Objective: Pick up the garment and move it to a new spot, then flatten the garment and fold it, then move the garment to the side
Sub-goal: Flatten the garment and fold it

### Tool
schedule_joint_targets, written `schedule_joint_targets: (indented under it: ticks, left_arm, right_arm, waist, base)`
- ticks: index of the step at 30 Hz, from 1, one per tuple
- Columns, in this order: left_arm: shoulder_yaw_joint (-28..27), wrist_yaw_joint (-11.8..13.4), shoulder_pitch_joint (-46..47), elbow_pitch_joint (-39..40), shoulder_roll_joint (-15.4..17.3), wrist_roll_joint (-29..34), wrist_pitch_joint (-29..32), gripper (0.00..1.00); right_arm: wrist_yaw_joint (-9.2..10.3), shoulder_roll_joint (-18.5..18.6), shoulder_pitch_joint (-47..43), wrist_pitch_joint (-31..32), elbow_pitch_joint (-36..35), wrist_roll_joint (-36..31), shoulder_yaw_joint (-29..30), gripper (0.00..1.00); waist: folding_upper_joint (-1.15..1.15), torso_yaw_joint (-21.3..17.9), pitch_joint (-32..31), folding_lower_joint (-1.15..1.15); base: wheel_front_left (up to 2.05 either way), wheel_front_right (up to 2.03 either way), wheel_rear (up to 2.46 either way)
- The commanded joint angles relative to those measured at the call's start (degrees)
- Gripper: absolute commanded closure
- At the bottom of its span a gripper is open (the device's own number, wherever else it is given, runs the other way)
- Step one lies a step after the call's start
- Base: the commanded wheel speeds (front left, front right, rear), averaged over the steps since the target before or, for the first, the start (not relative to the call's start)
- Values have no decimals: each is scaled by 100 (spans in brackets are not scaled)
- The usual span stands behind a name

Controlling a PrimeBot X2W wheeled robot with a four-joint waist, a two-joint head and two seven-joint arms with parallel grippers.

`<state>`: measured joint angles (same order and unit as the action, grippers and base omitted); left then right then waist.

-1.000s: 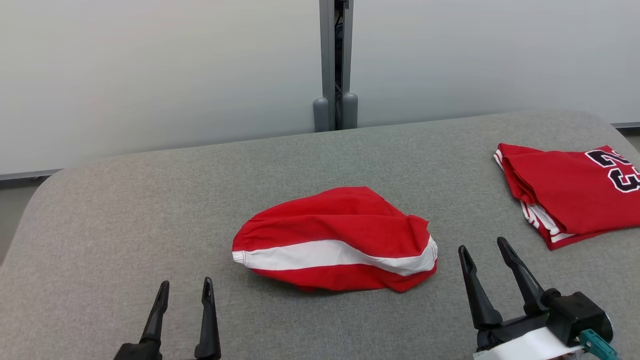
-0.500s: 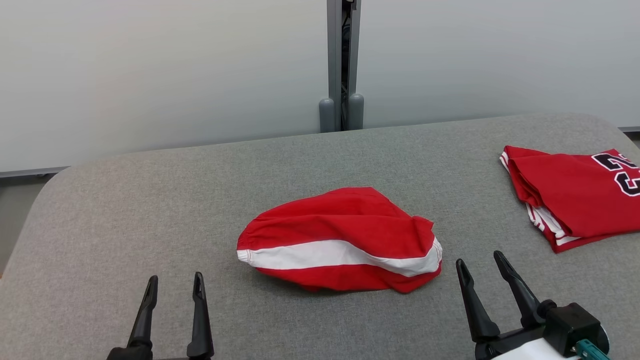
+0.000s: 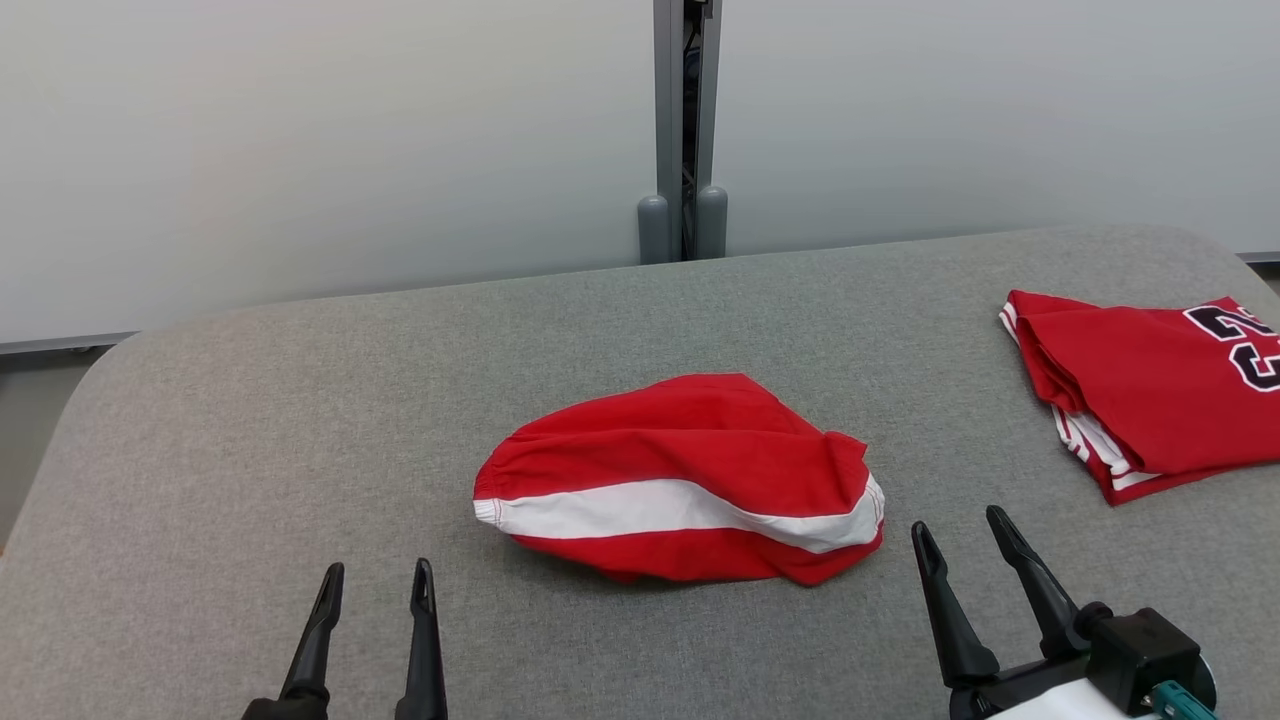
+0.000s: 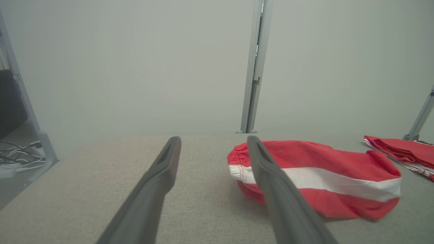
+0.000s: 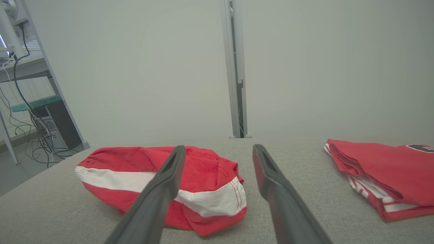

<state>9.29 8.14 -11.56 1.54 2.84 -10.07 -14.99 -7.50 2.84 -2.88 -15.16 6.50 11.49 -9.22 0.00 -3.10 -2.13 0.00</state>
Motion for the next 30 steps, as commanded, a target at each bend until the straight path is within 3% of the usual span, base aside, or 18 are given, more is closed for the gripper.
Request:
schedule_joint_targets:
  ticks: [1, 14, 20, 30]
  left_arm:
    - [-4, -12, -20, -8, 16, 24, -21, 0]
    - [43, 5, 11, -99, 15, 138, -21, 0]
    - [110, -125, 59, -436, 17, 37, -21, 0]
    - [279, -819, 1018, -1752, 18, -387, -20, 0]
  right_arm:
    - [2, 17, -28, 0, 15, 23, 19, 0]
    - [2, 17, -43, 0, 22, 38, 19, 0]
    - [2, 17, -28, 0, 25, 38, -9, 0]
    - [2, 37, 113, 1, 49, -14, -108, 0]
  waist:
    - [0, 1, 0, 0]
    - [0, 14, -9, 0]
    - [0, 15, 17, 0]
    - [0, -42, 172, 0]
  base:
    - [0, 0, 0]
    - [0, 0, 0]
    - [0, 0, 0]
    - [0, 0, 0]
